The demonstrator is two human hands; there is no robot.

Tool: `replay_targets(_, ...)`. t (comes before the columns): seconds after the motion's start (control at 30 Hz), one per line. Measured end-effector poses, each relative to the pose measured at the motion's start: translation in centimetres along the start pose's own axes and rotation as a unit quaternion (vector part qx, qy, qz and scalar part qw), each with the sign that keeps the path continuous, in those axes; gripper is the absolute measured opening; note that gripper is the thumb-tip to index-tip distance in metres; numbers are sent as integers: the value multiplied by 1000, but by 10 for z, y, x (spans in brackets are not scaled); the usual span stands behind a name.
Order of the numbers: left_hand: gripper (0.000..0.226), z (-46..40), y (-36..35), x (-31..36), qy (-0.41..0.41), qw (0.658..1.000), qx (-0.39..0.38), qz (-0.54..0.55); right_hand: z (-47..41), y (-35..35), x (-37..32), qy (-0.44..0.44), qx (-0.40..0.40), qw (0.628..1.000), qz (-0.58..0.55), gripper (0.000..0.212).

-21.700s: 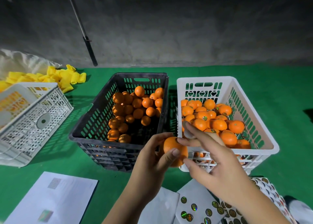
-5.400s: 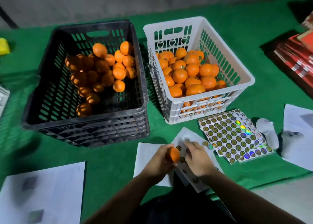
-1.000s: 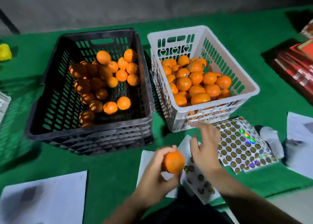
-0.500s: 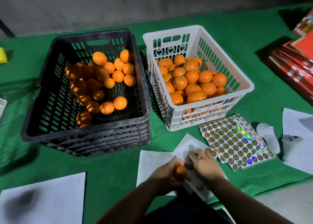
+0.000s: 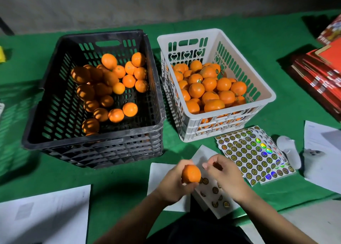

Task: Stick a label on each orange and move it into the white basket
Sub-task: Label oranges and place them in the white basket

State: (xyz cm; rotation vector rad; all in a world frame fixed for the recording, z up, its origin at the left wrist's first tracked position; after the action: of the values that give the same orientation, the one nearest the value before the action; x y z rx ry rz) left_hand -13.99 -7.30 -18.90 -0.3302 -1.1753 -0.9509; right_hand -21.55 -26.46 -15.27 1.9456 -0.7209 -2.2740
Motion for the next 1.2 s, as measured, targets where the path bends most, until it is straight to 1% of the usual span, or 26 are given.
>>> replay_targets(0.07, 57, 5, 8, 11, -5, 1000, 10, 24, -1, 1, -24, -1, -15, 998, -65, 19)
replay_targets(0.17, 60, 15, 15, 33, -17, 999, 31, 37, -3, -4, -53, -1, -50, 993, -107, 23)
replay_targets(0.27, 56, 28, 20, 53, -38, 997, 62, 25, -6, -4, -75, 9, -81, 992, -98, 27)
replay_targets(0.37, 56, 37, 25, 64, -49, 994, 81, 50, -8, -2, -87, 18, -92, 994, -56, 18)
replay_targets(0.4, 57, 39, 25, 67, -50, 993, 86, 69, -7, -1, -89, 12, -86, 995, -38, 21)
replay_targets(0.47, 59, 44, 27, 75, -64, 988, 100, 102, -6, 0, -89, -33, -71, 996, -31, 42)
replay_targets(0.5, 60, 46, 28, 79, -76, 985, 107, 108, -5, 0, -91, -68, -83, 993, -53, 52)
replay_targets(0.53, 60, 48, 28, 83, -89, 984, 111, 109, -3, -3, -92, -103, -113, 983, -101, 59)
replay_targets(0.6, 61, 51, 27, 89, -109, 981, 107, 117, 1, -10, -97, -150, -167, 940, -256, 59)
replay_targets(0.63, 60, 52, 26, 92, -110, 981, 101, 125, 3, -14, -100, -163, -167, 914, -333, 56)
replay_targets(0.67, 60, 52, 25, 95, -111, 980, 96, 131, 5, -16, -105, -171, -150, 893, -389, 52)
replay_targets(0.7, 59, 53, 25, 97, -114, 980, 97, 132, 6, -19, -109, -170, -126, 886, -414, 48)
replay_targets(0.73, 59, 53, 25, 99, -116, 980, 107, 121, 7, -21, -112, -158, -103, 892, -410, 46)
replay_targets(0.83, 60, 55, 30, 102, -99, 983, 151, 38, 5, -25, -118, -103, -54, 931, -345, 38)
replay_targets(0.9, 61, 55, 31, 102, -94, 983, 155, 9, 4, -25, -118, -78, -32, 945, -315, 36)
replay_targets(1.0, 62, 54, 34, 104, -92, 983, 156, 2, 3, -27, -120, -63, -14, 952, -299, 34)
replay_targets(1.13, 64, 50, 39, 110, -103, 983, 154, 4, -2, -30, -124, -57, -3, 943, -327, 41)
replay_targets(1.2, 65, 48, 41, 115, -110, 984, 143, 11, -6, -24, -126, -38, -8, 954, -298, 41)
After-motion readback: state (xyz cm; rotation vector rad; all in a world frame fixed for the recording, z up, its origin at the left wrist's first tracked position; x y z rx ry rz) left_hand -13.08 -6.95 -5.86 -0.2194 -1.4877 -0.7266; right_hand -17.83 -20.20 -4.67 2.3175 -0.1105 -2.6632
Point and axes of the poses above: each hand's wrist, its own z-axis away from the middle knuckle, its own y-axis out of the back of the hand, x = y × z, the point moved 2 cm from there along -z, towards the middle knuckle, and after that the axes turned 7 degrees about y, right-handed, at the moved point
